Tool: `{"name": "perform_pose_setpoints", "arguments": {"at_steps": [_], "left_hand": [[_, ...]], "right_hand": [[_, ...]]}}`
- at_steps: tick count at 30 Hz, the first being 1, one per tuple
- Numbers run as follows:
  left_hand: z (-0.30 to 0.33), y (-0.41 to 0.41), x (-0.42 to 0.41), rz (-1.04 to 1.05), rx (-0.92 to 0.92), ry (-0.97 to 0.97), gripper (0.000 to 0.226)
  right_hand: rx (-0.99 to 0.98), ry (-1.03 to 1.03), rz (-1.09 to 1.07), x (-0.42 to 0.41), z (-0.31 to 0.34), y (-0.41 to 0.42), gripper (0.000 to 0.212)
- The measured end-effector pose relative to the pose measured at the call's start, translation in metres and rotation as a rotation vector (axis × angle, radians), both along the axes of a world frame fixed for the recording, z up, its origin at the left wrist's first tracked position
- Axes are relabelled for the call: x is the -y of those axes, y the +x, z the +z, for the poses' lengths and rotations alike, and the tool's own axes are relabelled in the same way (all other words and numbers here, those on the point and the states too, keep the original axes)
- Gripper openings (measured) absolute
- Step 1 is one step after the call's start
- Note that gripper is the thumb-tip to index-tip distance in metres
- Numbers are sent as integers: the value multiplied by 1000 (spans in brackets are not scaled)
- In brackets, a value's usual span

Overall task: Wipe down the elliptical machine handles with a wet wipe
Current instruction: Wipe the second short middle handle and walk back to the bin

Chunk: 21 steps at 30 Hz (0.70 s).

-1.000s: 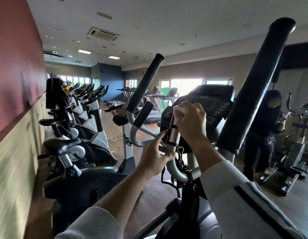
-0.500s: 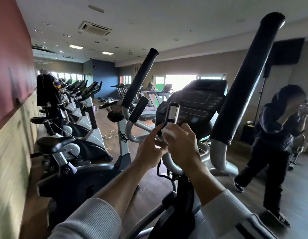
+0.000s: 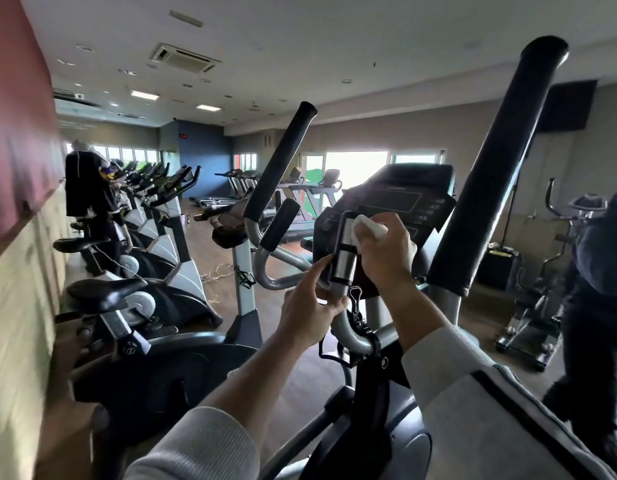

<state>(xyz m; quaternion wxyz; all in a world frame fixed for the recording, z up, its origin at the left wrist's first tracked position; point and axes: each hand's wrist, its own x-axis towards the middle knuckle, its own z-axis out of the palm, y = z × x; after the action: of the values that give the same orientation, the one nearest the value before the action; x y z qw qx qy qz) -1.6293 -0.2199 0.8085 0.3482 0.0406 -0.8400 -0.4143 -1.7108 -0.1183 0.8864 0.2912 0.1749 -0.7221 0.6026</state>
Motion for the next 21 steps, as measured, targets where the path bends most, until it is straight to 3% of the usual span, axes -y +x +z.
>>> {"name": "perform_pose_setpoints", "arguments": {"at_steps": [4,9,21], "left_hand": [[-2,-1,1,-34,30,69,71],[-3,-3,0,-73,14,102,74],[-4,13,-9,-65,15,118,61]], "right_hand": [[-66,110,25,-5,-21,17,12],[57,212,5,-14,-51,37,12],[94,228,11,-20,-52,58,11]]}}
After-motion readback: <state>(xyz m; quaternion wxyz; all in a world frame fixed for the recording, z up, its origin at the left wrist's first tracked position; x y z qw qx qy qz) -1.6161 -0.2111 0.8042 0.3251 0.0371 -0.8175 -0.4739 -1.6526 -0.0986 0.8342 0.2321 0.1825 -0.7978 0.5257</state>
